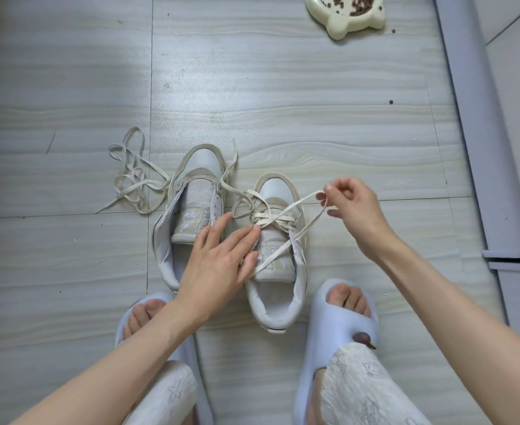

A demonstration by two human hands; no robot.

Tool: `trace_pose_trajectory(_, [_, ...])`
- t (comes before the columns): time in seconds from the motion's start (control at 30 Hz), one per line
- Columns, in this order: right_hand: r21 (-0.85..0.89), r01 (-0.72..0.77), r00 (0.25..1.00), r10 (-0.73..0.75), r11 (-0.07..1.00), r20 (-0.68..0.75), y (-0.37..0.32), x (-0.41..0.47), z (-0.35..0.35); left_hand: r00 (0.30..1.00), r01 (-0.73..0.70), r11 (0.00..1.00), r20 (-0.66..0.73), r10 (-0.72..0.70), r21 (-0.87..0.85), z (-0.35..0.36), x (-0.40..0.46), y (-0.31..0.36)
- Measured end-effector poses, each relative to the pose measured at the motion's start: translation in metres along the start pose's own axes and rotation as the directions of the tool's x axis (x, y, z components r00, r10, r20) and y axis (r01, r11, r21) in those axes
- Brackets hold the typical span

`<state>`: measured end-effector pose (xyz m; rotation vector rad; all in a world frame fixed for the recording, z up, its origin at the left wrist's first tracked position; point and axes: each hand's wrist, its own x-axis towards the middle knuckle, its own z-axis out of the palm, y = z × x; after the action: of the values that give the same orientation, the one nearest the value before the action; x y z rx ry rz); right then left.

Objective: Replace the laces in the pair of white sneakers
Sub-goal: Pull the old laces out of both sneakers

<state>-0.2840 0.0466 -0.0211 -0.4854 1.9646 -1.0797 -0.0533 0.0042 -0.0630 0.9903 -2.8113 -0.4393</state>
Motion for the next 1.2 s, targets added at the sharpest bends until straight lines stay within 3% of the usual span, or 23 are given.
trace_pose_trajectory(0.1, [0.073, -0.142, 0.990, 0.143, 0.987, -0.002, 0.033, -0.022, 0.005, 1.000, 0.000, 1.000, -0.002, 0.000, 0.015, 0.001, 0.000, 0.000])
trace_pose_trajectory(0.2, [0.174, -0.280, 0.960, 0.268, 0.944, 0.086, 0.055, -0.045, 0.020, 1.000, -0.001, 1.000, 0.000, 0.001, 0.025, 0.002, 0.000, 0.000])
trace_pose_trajectory(0.43, [-0.069, -0.122, 0.976, 0.133, 0.990, 0.171, 0.037, -0.030, 0.029, 1.000, 0.006, 1.000, 0.014, -0.006, 0.027, 0.001, -0.002, -0.001])
trace_pose_trajectory(0.47, [-0.013, -0.153, 0.974, 0.153, 0.988, 0.168, 0.029, -0.022, 0.024, 1.000, 0.007, 1.000, 0.016, -0.008, 0.027, 0.001, -0.003, -0.001])
trace_pose_trajectory(0.53, [0.266, -0.198, 0.980, 0.187, 0.944, 0.068, 0.008, -0.002, 0.008, 1.000, 0.011, 1.000, 0.018, -0.011, 0.026, 0.001, -0.003, -0.001])
trace_pose_trajectory(0.6, [0.381, -0.112, 0.982, 0.161, 0.918, -0.099, -0.008, 0.017, -0.015, 1.000, 0.009, 1.000, 0.019, -0.010, 0.027, 0.001, -0.003, -0.002])
trace_pose_trajectory(0.7, [-0.018, -0.037, 0.982, 0.033, 0.999, -0.188, 0.002, 0.021, -0.028, 1.000, -0.002, 0.999, 0.024, 0.001, 0.033, 0.001, -0.003, -0.002])
trace_pose_trajectory(0.77, [-0.149, -0.140, 0.985, 0.122, 0.979, -0.125, 0.021, 0.007, -0.018, 1.000, -0.002, 0.999, 0.024, 0.001, 0.036, 0.001, -0.003, -0.002])
trace_pose_trajectory(0.83, [-0.155, -0.315, 0.946, 0.322, 0.936, 0.025, 0.038, -0.016, 0.000, 1.000, -0.002, 0.999, 0.021, 0.001, 0.039, 0.002, -0.003, -0.001])
trace_pose_trajectory(0.9, [-0.155, -0.380, 0.908, 0.399, 0.912, 0.126, 0.049, -0.036, 0.021, 1.000, -0.004, 0.999, 0.016, 0.003, 0.043, 0.001, -0.003, -0.001])
trace_pose_trajectory(1.07, [-0.219, -0.208, 0.973, 0.224, 0.953, 0.050, 0.054, -0.038, 0.032, 1.000, -0.010, 0.999, 0.017, 0.009, 0.037, 0.001, -0.004, -0.002])
trace_pose_trajectory(1.2, [-0.254, -0.099, 0.989, 0.123, 0.962, 0.083, 0.046, -0.025, 0.029, 1.000, -0.013, 0.999, -0.011, 0.014, 0.034, 0.001, -0.003, -0.002])
